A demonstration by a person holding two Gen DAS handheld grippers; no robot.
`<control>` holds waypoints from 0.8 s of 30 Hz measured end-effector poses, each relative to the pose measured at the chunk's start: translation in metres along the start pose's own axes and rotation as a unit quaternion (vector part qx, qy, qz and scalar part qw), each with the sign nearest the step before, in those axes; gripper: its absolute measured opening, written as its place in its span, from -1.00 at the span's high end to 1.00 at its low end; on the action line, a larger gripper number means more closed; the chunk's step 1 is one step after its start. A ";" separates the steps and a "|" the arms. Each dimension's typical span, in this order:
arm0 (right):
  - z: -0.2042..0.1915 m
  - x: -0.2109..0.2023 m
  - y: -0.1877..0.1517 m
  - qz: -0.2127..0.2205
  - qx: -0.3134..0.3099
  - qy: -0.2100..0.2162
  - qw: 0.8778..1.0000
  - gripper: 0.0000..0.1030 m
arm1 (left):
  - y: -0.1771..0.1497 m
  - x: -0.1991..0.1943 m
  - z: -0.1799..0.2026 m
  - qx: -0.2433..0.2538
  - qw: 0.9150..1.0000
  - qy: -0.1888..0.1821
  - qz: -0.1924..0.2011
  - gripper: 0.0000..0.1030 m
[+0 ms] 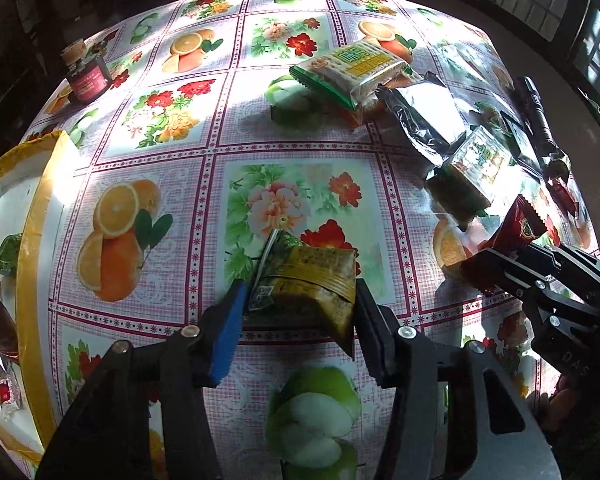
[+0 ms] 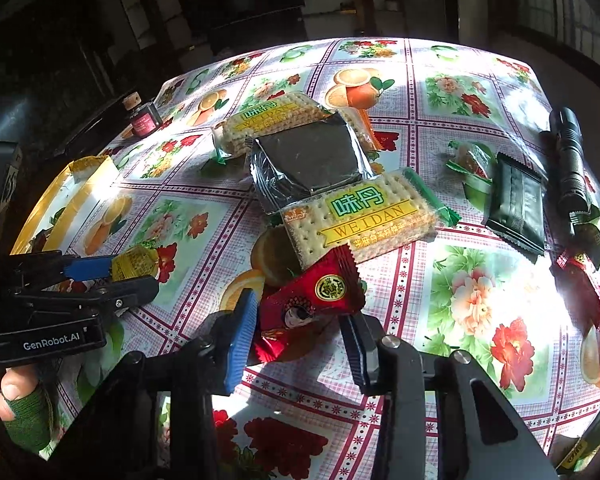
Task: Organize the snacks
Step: 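Grasp the yellow-green bag with the left tool while the right tool grasps the red candy, then carry the yellow-green bag with the left tool while the right tool carries the red candy toward the tray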
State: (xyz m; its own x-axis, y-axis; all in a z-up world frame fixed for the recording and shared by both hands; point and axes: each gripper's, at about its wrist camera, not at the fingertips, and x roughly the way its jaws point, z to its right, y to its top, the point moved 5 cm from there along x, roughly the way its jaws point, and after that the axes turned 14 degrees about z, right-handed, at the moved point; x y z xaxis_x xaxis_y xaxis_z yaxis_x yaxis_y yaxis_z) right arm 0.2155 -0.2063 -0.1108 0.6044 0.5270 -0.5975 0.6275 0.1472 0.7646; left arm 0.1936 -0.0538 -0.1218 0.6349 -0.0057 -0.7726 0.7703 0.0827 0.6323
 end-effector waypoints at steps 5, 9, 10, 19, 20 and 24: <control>-0.009 -0.014 -0.011 -0.004 0.015 0.028 0.999 0.41 | -0.008 -0.008 -0.014 -0.010 1.000 0.005 -0.001 -0.01; -0.015 -0.020 -0.011 0.004 0.033 0.045 0.998 0.53 | -0.011 -0.014 -0.024 -0.024 1.000 0.000 0.000 0.00; -0.016 -0.021 -0.012 0.004 0.035 0.048 0.998 0.55 | -0.011 -0.014 -0.025 -0.028 1.000 -0.005 -0.001 0.00; -0.023 -0.024 -0.010 0.010 0.047 0.062 0.997 0.64 | -0.020 -0.033 -0.036 -0.018 1.000 0.002 0.012 0.03; -0.026 -0.026 -0.009 0.015 0.052 0.070 0.996 0.68 | -0.021 -0.036 -0.039 -0.021 1.000 0.001 0.014 0.05; -0.035 -0.027 -0.007 0.022 0.064 0.090 0.994 0.68 | -0.026 -0.044 -0.051 -0.034 0.999 0.009 0.015 0.05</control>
State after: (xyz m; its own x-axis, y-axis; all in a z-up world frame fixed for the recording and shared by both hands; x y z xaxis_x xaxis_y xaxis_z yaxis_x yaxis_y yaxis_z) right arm 0.1780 -0.1924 -0.0922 0.5423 0.6736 -0.5021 0.6660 0.0197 0.7457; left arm 0.1427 -0.0052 -0.1067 0.6553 0.0149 -0.7552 0.7452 0.1504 0.6496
